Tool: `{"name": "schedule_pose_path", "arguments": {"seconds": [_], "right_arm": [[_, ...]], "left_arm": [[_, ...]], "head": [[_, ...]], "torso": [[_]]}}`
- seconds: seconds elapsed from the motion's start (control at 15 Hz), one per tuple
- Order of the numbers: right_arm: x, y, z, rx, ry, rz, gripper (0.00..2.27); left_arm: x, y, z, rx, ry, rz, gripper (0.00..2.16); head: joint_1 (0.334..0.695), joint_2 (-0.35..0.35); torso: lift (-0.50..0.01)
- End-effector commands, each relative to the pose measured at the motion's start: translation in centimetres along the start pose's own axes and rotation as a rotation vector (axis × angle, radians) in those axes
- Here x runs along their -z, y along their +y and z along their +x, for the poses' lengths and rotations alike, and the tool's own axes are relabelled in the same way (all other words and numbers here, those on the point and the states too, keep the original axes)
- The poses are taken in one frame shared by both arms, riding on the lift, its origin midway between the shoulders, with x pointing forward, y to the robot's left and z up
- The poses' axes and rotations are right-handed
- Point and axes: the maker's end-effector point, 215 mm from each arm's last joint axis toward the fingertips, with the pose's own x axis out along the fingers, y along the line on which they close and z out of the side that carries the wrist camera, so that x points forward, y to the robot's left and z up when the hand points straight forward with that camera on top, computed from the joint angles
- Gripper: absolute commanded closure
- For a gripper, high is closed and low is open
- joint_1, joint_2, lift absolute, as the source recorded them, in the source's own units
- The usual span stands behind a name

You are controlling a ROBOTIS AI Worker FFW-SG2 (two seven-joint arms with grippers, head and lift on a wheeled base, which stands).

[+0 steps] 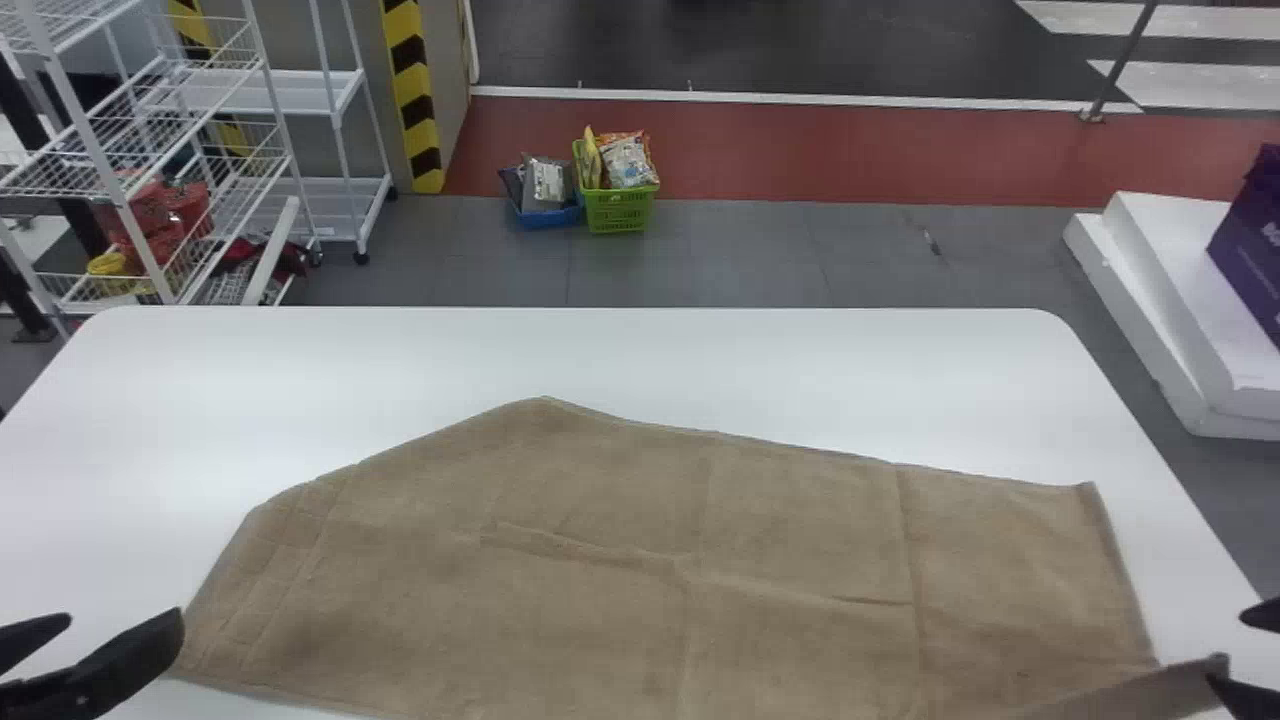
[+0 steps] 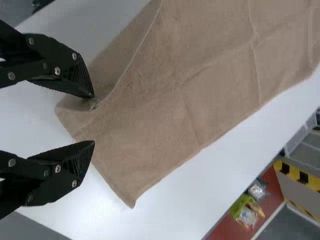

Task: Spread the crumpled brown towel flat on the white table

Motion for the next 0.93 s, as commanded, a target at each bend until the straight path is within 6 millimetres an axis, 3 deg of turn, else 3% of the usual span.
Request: {"name": "schedule_pose_path", "arguments": {"seconds": [0.0,0.13,0.27,0.4,0.53,0.6,0.73,0.87], "right_arm": [[-0.1,-0.5,0.9,-0.008,-0.112,0.225,0.08],[-0.6,1.2,1.5,-0.062,-0.178,0.276,0.08],[0.0,2.9,1.8,-0.100,-0.161,0.250,0.07],[-0.1,3.3,2.7,-0.112,-0.197,0.310,0.08],[-2.0,4.6,3.3,-0.170,-0.285,0.404,0.09],[-2.4,5.0,3.7,-0.193,-0.301,0.459,0.14],[-4.5,6.3,4.6,-0.213,-0.362,0.500,0.47],[-5.9,7.6,5.2,-0.235,-0.394,0.516,0.60]], "left_arm": [[0.3,-0.7,0.7,0.004,0.008,0.019,0.09],[0.2,-2.1,1.3,0.027,0.013,0.039,0.09],[0.2,-2.5,1.3,0.031,0.016,0.050,0.09],[0.5,-3.1,1.9,0.035,0.027,0.061,0.09],[0.8,-4.0,2.6,0.042,0.045,0.083,0.09],[1.0,-4.5,2.8,0.047,0.052,0.095,0.09],[1.1,-5.8,3.4,0.073,0.051,0.119,0.12],[1.5,-7.7,4.0,0.108,0.058,0.134,0.23]], "head": [[0.695,-0.107],[0.695,-0.122],[0.695,-0.121],[0.695,-0.113],[0.695,-0.110],[0.695,-0.108],[0.695,-0.091],[0.695,-0.076]], "torso": [[-0.123],[-0.123],[-0.123],[-0.123],[-0.123],[-0.123],[-0.123],[-0.123]]}}
